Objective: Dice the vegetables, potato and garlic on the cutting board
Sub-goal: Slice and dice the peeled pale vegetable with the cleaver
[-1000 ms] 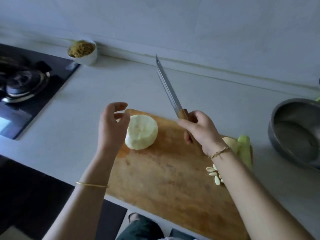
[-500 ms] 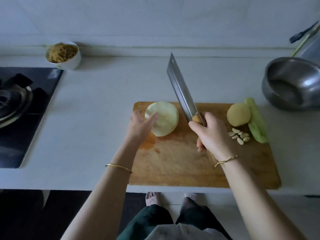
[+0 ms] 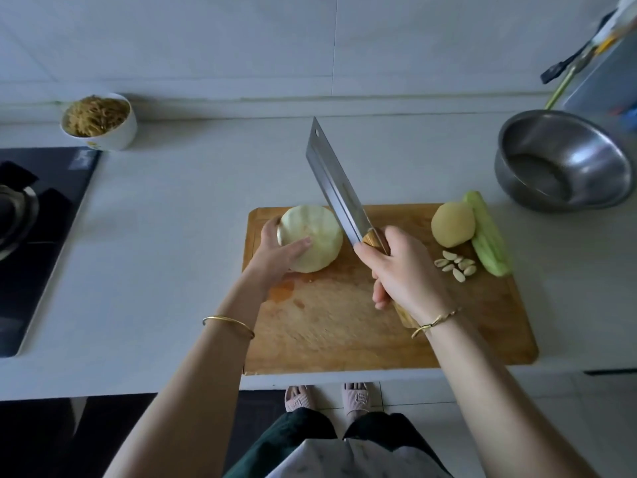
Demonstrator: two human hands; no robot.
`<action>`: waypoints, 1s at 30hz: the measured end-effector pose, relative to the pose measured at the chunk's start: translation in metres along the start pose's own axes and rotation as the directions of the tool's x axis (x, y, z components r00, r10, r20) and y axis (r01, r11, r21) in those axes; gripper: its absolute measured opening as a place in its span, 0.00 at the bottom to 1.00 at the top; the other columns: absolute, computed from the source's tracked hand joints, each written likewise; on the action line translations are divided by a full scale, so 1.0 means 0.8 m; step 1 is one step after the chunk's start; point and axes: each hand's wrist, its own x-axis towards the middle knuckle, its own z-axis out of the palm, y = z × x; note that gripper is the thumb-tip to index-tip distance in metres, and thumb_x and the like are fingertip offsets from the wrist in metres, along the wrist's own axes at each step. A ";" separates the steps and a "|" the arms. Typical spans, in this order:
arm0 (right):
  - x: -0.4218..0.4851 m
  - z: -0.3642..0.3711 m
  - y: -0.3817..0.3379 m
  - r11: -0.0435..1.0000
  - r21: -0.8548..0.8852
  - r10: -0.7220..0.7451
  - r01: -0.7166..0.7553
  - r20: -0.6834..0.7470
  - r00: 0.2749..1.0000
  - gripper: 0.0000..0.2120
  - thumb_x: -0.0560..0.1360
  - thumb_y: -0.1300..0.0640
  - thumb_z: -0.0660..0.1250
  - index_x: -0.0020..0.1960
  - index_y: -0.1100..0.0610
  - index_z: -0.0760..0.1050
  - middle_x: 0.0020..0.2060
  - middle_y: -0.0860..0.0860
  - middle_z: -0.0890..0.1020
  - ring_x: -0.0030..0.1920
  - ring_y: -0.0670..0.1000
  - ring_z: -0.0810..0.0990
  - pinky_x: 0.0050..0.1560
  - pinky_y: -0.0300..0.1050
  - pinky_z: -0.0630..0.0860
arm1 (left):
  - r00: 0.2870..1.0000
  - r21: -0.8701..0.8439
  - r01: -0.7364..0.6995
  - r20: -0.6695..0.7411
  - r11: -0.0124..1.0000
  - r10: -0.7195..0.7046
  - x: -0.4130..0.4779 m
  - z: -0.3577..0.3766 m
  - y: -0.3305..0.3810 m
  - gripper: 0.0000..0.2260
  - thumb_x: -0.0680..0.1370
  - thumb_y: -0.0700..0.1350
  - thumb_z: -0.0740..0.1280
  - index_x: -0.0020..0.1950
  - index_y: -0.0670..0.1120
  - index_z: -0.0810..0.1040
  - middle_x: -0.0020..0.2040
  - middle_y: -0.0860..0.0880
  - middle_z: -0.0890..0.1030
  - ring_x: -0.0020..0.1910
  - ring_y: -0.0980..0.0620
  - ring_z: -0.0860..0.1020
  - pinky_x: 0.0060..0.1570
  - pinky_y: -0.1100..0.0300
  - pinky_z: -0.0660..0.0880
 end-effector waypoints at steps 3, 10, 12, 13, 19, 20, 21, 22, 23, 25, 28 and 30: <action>0.000 -0.002 -0.005 0.999 -0.025 -0.021 0.021 0.003 1.000 0.13 0.78 0.52 0.64 0.46 0.63 0.71 0.30 0.53 0.75 0.20 0.51 0.76 0.21 0.47 0.76 | 0.999 0.007 0.016 0.032 1.000 -0.016 0.002 0.001 0.005 0.35 0.73 0.52 0.72 0.73 0.61 0.55 0.64 0.47 0.69 0.56 0.42 0.78 0.46 0.45 0.81; 0.000 -0.006 -0.010 0.999 -0.011 -0.035 0.035 0.012 0.999 0.09 0.78 0.54 0.63 0.50 0.59 0.68 0.31 0.52 0.74 0.19 0.51 0.76 0.20 0.48 0.76 | 0.996 0.039 0.071 -0.050 0.997 -0.069 -0.007 0.018 0.009 0.30 0.71 0.53 0.74 0.63 0.53 0.56 0.57 0.45 0.72 0.50 0.44 0.81 0.42 0.50 0.82; 0.001 -0.007 -0.010 0.999 -0.021 -0.047 0.048 0.035 0.998 0.07 0.78 0.54 0.62 0.48 0.58 0.67 0.32 0.52 0.74 0.20 0.52 0.76 0.20 0.47 0.76 | 0.995 0.113 0.074 -0.077 0.991 -0.065 -0.009 0.021 0.012 0.29 0.72 0.56 0.72 0.62 0.52 0.56 0.54 0.45 0.73 0.45 0.44 0.82 0.42 0.50 0.82; 0.001 -0.008 -0.010 0.998 -0.032 -0.052 0.053 0.044 0.998 0.07 0.79 0.54 0.62 0.48 0.57 0.66 0.33 0.53 0.74 0.20 0.52 0.76 0.20 0.47 0.76 | 0.994 0.160 0.077 -0.087 0.984 -0.064 -0.010 0.022 0.015 0.28 0.73 0.58 0.70 0.63 0.52 0.56 0.53 0.46 0.74 0.43 0.44 0.83 0.43 0.50 0.82; 0.001 -0.011 -0.010 0.992 -0.096 -0.071 0.077 0.071 0.995 0.06 0.80 0.56 0.59 0.46 0.57 0.65 0.34 0.51 0.74 0.22 0.53 0.78 0.23 0.53 0.78 | 0.989 0.212 0.078 -0.140 0.974 -0.048 -0.009 0.030 0.025 0.24 0.77 0.59 0.64 0.63 0.50 0.56 0.50 0.42 0.77 0.40 0.41 0.83 0.38 0.47 0.82; 0.001 -0.011 -0.010 0.989 -0.121 -0.074 0.083 0.075 0.994 0.05 0.80 0.56 0.58 0.48 0.57 0.65 0.33 0.51 0.74 0.23 0.54 0.79 0.24 0.54 0.78 | 0.988 0.212 0.068 -0.154 0.975 -0.036 -0.008 0.032 0.027 0.23 0.77 0.58 0.65 0.63 0.50 0.57 0.52 0.43 0.75 0.41 0.40 0.83 0.38 0.47 0.82; 0.001 -0.012 -0.010 0.984 -0.153 -0.078 0.089 0.077 0.994 0.05 0.80 0.55 0.58 0.49 0.57 0.65 0.33 0.51 0.74 0.24 0.55 0.79 0.26 0.55 0.79 | 0.985 0.213 0.057 -0.169 0.975 -0.021 -0.007 0.033 0.028 0.23 0.77 0.57 0.66 0.62 0.50 0.58 0.55 0.43 0.73 0.43 0.41 0.82 0.37 0.46 0.82; 0.001 -0.012 -0.010 0.977 -0.189 -0.083 0.097 0.077 0.994 0.06 0.80 0.54 0.57 0.50 0.57 0.65 0.33 0.50 0.74 0.25 0.55 0.80 0.28 0.56 0.79 | 0.983 0.215 0.049 -0.181 0.975 -0.010 -0.006 0.033 0.029 0.22 0.77 0.56 0.66 0.61 0.49 0.59 0.57 0.43 0.71 0.45 0.41 0.80 0.36 0.46 0.82; 0.002 -0.012 -0.011 0.969 -0.221 -0.093 0.107 0.075 0.993 0.06 0.80 0.53 0.57 0.51 0.56 0.65 0.33 0.51 0.74 0.26 0.56 0.80 0.29 0.57 0.79 | 0.982 0.221 0.044 -0.188 0.974 -0.001 -0.004 0.032 0.030 0.21 0.76 0.56 0.67 0.60 0.50 0.59 0.57 0.43 0.70 0.46 0.41 0.79 0.34 0.46 0.81; 0.003 -0.010 -0.011 0.955 -0.269 -0.112 0.127 0.070 0.991 0.07 0.80 0.52 0.57 0.52 0.56 0.64 0.35 0.52 0.75 0.30 0.58 0.80 0.32 0.59 0.79 | 0.983 0.239 0.042 -0.183 0.970 0.003 -0.001 0.030 0.030 0.21 0.76 0.55 0.67 0.59 0.50 0.60 0.59 0.43 0.70 0.49 0.40 0.79 0.30 0.48 0.81; 0.002 -0.006 -0.014 0.951 -0.279 -0.117 0.135 0.081 0.990 0.07 0.81 0.52 0.56 0.52 0.56 0.64 0.35 0.52 0.74 0.30 0.59 0.78 0.30 0.58 0.79 | 0.985 0.242 0.047 -0.174 0.969 -0.005 0.001 0.026 0.028 0.22 0.77 0.55 0.67 0.63 0.50 0.61 0.60 0.41 0.71 0.50 0.39 0.79 0.30 0.49 0.81; 0.000 -0.002 -0.016 0.938 -0.310 -0.133 0.153 0.084 0.988 0.07 0.81 0.52 0.56 0.51 0.56 0.63 0.36 0.52 0.74 0.32 0.60 0.78 0.32 0.58 0.79 | 0.984 0.238 0.048 -0.180 0.970 -0.005 0.001 0.025 0.026 0.22 0.77 0.55 0.67 0.64 0.49 0.61 0.59 0.42 0.72 0.48 0.40 0.80 0.31 0.48 0.81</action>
